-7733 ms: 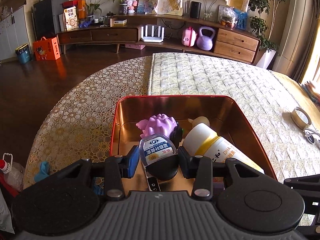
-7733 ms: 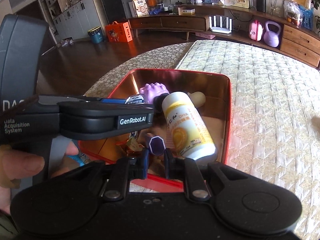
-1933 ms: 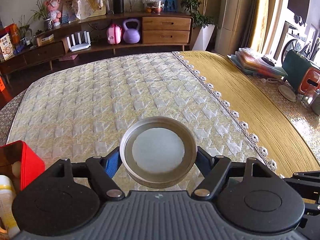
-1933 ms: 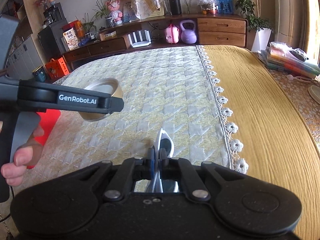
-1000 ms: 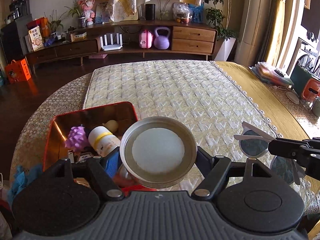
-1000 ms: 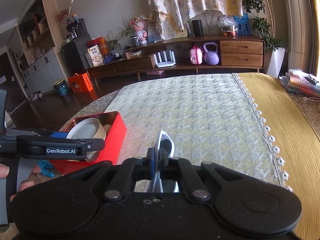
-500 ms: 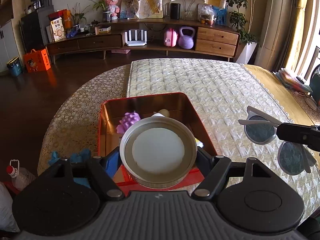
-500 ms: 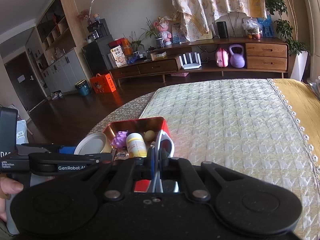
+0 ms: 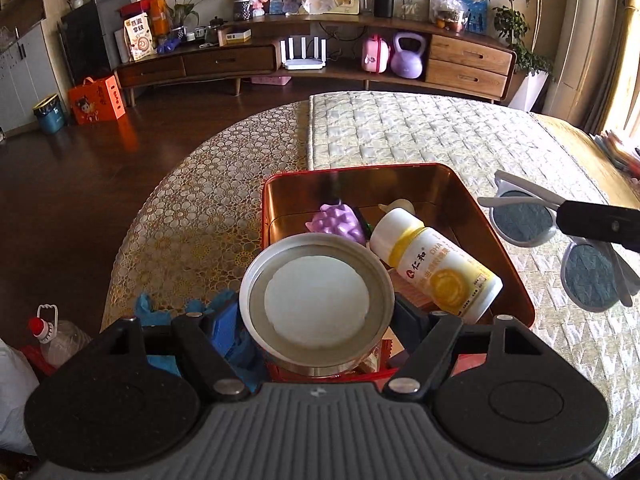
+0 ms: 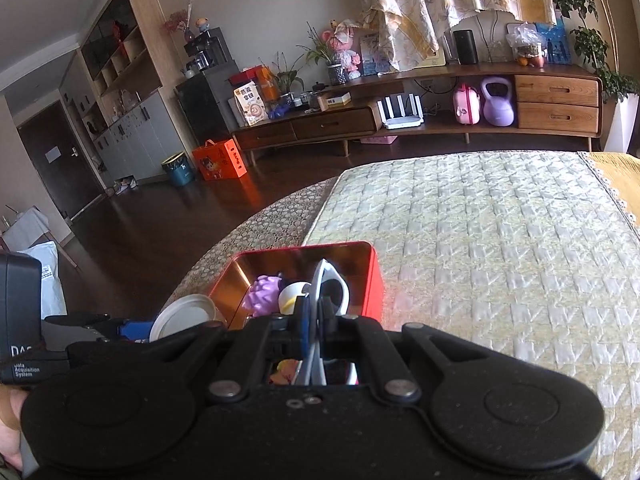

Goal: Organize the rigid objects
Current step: 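Carry lid over red tin with left tool while right tool carries sunglasses there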

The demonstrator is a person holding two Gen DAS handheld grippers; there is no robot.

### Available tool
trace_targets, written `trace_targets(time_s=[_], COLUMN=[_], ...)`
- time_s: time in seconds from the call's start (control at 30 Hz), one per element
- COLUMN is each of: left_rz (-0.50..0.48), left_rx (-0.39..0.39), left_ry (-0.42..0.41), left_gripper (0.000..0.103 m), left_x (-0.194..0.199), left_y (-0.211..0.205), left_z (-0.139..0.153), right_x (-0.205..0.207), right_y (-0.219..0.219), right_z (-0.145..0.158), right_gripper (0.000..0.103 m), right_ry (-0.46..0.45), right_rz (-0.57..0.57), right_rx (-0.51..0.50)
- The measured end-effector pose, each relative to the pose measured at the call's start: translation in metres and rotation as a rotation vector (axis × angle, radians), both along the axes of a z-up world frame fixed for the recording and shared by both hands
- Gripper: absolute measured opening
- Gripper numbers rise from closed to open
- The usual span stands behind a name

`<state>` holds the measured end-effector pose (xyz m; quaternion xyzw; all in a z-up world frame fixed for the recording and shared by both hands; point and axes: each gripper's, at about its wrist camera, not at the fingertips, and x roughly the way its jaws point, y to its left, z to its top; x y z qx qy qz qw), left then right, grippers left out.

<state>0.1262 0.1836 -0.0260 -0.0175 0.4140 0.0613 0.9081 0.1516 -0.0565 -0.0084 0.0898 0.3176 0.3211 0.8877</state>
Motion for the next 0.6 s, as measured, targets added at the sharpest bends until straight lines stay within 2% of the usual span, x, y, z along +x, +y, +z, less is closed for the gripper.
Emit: trace_targets(time_s=[0.3, 0.53, 0.6], left_rz=[-0.034, -0.039, -0.055], left_rx=[0.019, 0.075, 0.116], left_ry=[0.009, -0.003, -0.008], left_gripper=[0.077, 0.077, 0.077], left_x=[0.019, 0.028, 0.027], left_y=[-0.004, -0.009, -0.014], left_z=[-0.011, -0.015, -0.018], right_x=[0.030, 0.042, 0.041], right_y=[0.030, 0.045, 0.047], right_z=[-0.014, -0.031, -0.034], right_gripper=[0.004, 0.004, 0.005], right_ry=[-0.013, -0.014, -0.015], right_rz=[0.014, 0.016, 0.012], right_rx=[-0.054, -0.102, -0.117])
